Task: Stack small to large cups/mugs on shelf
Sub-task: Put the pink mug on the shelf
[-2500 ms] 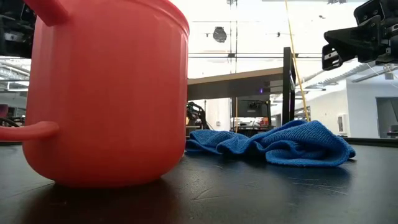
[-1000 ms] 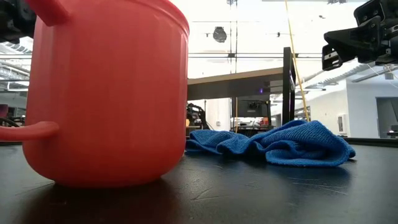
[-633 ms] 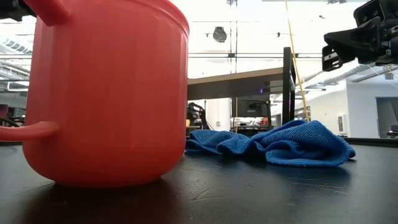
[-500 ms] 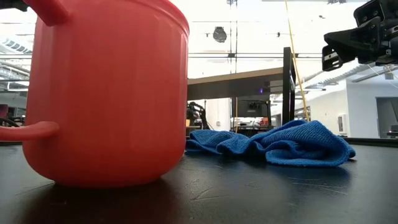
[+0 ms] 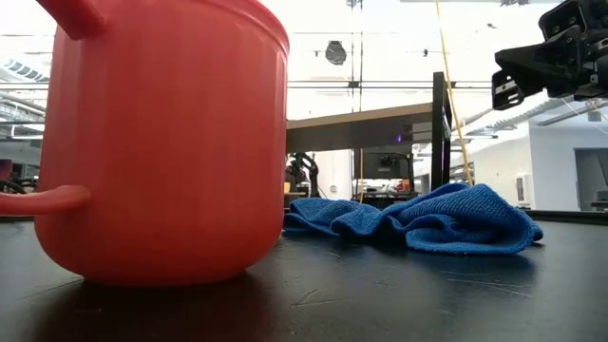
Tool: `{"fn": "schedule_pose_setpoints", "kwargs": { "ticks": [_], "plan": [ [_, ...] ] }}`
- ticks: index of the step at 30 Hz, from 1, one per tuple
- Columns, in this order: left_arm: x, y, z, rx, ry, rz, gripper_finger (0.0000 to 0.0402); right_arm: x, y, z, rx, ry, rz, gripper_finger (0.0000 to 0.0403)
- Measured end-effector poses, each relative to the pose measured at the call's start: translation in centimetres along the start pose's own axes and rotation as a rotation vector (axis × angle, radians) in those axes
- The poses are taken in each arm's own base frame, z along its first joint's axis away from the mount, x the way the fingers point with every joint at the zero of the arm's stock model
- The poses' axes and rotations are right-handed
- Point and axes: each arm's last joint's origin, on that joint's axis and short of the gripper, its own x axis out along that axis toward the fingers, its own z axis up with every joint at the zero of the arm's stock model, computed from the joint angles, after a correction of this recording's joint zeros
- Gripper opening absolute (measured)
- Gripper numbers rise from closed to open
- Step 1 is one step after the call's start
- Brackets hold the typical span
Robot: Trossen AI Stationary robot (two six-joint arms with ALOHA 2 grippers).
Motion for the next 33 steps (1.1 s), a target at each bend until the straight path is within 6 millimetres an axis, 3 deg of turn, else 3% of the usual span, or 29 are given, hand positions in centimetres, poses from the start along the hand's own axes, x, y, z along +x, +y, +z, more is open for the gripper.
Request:
{"fn": "schedule_pose_setpoints", "kwargs": {
  "ticks": [6, 17, 26, 33],
  "plan": [
    [2.9, 1.5, 1.1, 0.011, 0.136, -0.049, 0.0000, 0.0, 0.0, 0.0, 0.000, 0.001, 0.000, 0.0000],
    [7.3, 3.0, 2.0, 0.207, 0.329, -0.322, 0.0000, 0.0, 0.0, -0.1, 0.003, 0.007, -0.001, 0.0000],
    [11.4, 4.4, 0.9, 0.168, 0.522, -0.414, 0.0000, 0.0, 0.0, -0.1, 0.004, 0.010, -0.001, 0.0000],
    [14.1, 4.3, -0.1, 0.130, 0.642, -0.487, 0.0000, 0.0, 0.0, -0.1, 0.005, 0.013, -0.001, 0.0000]
  ]
}}
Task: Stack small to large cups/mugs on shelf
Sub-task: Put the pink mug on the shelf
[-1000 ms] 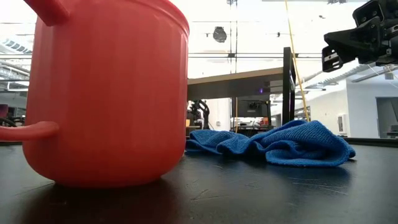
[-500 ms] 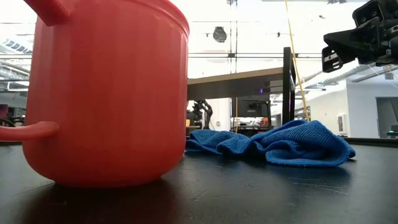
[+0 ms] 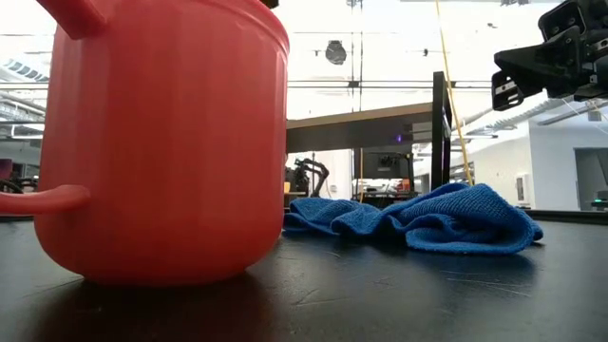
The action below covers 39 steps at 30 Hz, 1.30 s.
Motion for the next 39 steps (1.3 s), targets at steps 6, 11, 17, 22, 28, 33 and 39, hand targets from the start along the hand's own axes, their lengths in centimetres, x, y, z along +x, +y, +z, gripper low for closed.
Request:
{"fn": "schedule_pose_setpoints", "kwargs": {
  "ticks": [6, 11, 17, 22, 28, 33, 39],
  "plan": [
    [1.0, -0.4, 0.8, -0.007, 0.078, -0.064, 0.0000, 0.0, 0.0, 0.0, -0.001, 0.001, 0.000, 0.0000],
    [2.0, -1.2, 1.4, 0.012, 0.112, -0.104, 0.0000, 0.0, 0.0, 0.0, -0.002, 0.004, 0.000, 0.0000],
    [2.0, -1.1, 1.3, -0.006, 0.118, -0.105, 0.0000, 0.1, 0.0, -0.1, 0.004, 0.015, 0.000, 0.0000],
    [2.0, -1.1, 1.4, -0.025, 0.116, -0.095, 0.0000, 0.2, -0.1, -0.2, 0.009, 0.028, -0.001, 0.0000],
    [2.1, -1.0, 1.7, -0.063, 0.086, -0.078, 0.0018, 0.2, -0.1, -0.3, 0.013, 0.038, -0.001, 0.0000],
    [2.5, -1.2, 1.8, -0.060, 0.098, -0.070, 0.0031, 0.2, -0.1, -0.3, 0.014, 0.040, -0.001, 0.0000],
    [3.6, -1.5, 1.7, -0.058, 0.143, -0.081, 0.0032, 0.3, -0.1, -0.3, 0.014, 0.041, -0.001, 0.0000]
  ]
}}
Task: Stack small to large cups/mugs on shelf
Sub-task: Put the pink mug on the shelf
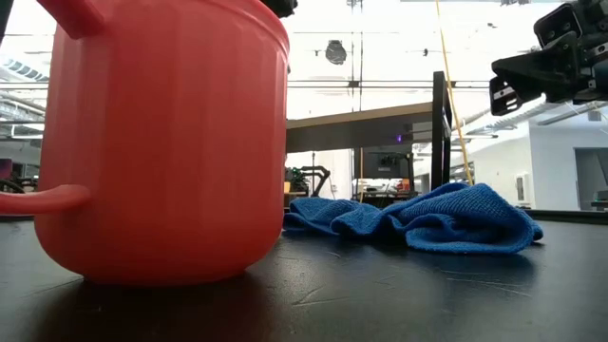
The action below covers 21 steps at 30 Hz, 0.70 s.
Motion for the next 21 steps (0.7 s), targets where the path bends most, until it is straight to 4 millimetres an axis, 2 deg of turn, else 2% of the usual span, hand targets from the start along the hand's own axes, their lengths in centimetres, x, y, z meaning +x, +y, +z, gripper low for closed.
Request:
{"fn": "schedule_pose_setpoints", "kwargs": {
  "ticks": [17, 21],
  "plan": [
    [0.31, 0.17, 0.10, 0.002, 0.004, 0.023, 0.0034, 0.01, 0.00, -0.01, 0.000, 0.001, 0.001, 0.0000],
    [0.29, 0.22, 0.08, 0.000, 0.004, 0.023, 0.0048, 0.00, 0.00, -0.01, 0.001, 0.001, 0.000, 0.0000]
  ]
}}
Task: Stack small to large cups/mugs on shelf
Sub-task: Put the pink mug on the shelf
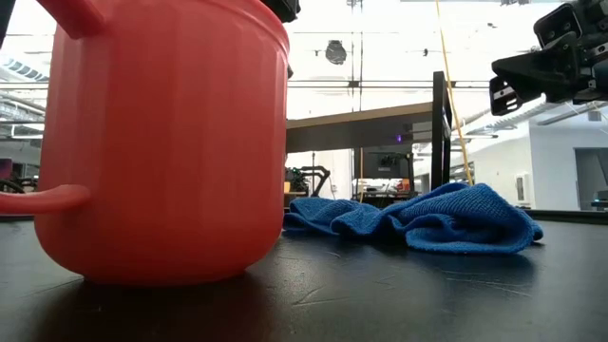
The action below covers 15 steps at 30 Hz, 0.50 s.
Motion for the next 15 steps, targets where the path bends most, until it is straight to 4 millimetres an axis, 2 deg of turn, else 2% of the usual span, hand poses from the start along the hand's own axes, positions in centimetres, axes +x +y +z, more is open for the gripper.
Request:
{"fn": "schedule_pose_setpoints", "kwargs": {
  "ticks": [11, 15],
  "plan": [
    [-0.23, 0.61, -0.31, -0.020, -0.006, -0.005, 0.0179, 0.00, 0.00, 0.00, 0.026, 0.000, 0.000, 0.0000],
    [-0.27, 0.79, -0.38, 0.000, 0.007, 0.027, 0.0209, 0.00, 0.00, 0.00, 0.026, 0.000, 0.000, 0.0000]
  ]
}}
